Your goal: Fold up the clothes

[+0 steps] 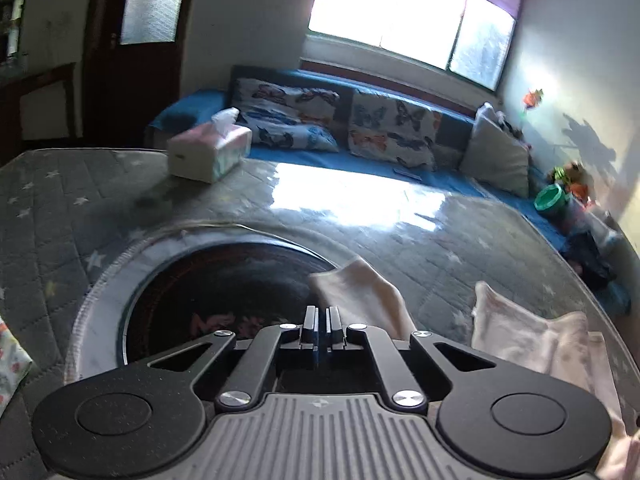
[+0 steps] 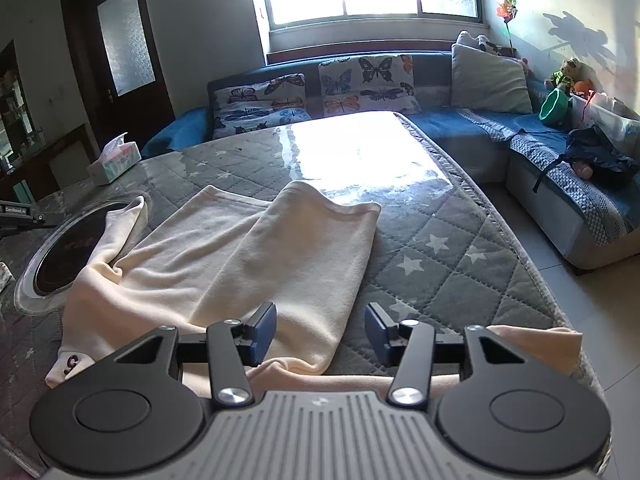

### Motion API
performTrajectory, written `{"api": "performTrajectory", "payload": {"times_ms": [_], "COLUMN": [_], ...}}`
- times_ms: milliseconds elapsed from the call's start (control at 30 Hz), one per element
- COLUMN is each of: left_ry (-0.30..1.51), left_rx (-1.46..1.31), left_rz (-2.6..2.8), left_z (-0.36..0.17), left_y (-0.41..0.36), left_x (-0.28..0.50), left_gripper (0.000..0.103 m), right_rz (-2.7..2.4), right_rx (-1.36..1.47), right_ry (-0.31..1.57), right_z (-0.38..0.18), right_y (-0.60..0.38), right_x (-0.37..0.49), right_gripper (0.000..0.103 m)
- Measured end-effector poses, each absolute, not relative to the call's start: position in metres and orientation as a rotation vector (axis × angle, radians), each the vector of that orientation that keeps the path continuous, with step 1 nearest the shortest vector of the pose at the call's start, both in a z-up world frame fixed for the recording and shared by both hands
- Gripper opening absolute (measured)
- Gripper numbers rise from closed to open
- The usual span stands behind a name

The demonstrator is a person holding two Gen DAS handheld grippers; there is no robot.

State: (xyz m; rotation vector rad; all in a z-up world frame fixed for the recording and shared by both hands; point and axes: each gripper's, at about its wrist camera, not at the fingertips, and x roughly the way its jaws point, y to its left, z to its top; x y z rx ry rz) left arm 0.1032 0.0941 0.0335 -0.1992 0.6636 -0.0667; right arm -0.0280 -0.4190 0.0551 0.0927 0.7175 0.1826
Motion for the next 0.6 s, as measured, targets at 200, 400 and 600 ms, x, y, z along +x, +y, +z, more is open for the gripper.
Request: {"api": "performTrajectory", "payload": {"times_ms": [200,400,600], "left_ry": [0.69,0.762,0.819], "left_rx": [-0.13,-0.053,-0.001], "left_rz": [-0.138,-0.131,-0.109], "left_z": [0.03,0.008,-0.013], "left_y": [0.048,0.013,0.007], "left_x": [0.135,0.178,0.197], "left_gripper": [0.048,0.049,0.019], "right_rz": [0.185,0.161,0.141], "right_rx": [0.096,0.102,0.114], "right_ry": [0.717,0.73,0.737], "right_z": [0.056,0.054,0.051], "right_y": [-0.416,-0.423,-0.429], "right_x": [-0.03,-0.028,-0.028], "right_gripper": [0.05,0.051,0.051]}}
